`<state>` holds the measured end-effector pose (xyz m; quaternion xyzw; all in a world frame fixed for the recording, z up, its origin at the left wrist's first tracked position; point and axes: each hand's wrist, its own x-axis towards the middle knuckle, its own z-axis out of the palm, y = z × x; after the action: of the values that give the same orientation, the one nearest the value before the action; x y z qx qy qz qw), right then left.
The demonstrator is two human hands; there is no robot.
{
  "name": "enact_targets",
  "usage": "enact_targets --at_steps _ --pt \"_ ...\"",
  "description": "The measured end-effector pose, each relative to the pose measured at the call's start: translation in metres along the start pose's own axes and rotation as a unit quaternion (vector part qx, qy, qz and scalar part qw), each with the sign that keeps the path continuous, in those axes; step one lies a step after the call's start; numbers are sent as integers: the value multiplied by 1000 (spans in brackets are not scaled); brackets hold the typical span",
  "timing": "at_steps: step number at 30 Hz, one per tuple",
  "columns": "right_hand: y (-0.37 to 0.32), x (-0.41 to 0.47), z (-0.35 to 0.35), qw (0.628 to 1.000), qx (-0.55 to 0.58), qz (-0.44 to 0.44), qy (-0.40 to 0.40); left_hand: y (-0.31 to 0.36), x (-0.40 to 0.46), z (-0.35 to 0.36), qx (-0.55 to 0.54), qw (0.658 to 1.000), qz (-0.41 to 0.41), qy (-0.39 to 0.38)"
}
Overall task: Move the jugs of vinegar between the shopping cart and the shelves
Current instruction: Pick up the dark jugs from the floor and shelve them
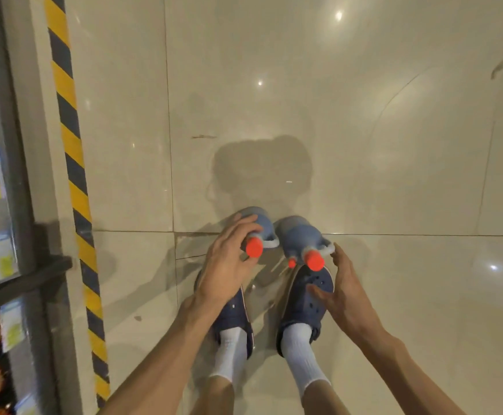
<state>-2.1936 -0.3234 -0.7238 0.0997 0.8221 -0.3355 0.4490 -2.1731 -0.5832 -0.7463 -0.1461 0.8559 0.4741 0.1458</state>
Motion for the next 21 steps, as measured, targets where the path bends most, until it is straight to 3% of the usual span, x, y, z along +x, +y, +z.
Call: enact_targets --at_steps 2,6,8,11,16,21 --pt "0 4 3 1000 6 -1 7 -2 0 -6 -18 1000 -16 -12" --pt "-6 10 10 999 41 4 10 -7 -23 0 -70 984 -156 47" --pt "-7 11 13 997 71 5 -1 -9 -34 15 -83 977 -195 38" --pt "-4 13 15 996 91 -14 -9 -8 -35 42 -104 973 -200 54" --pt "9 20 16 994 94 -46 12 -5 -18 73 -110 956 -226 151" --pt "25 37 23 993 97 -68 25 -31 -1 88 -83 951 -235 182"
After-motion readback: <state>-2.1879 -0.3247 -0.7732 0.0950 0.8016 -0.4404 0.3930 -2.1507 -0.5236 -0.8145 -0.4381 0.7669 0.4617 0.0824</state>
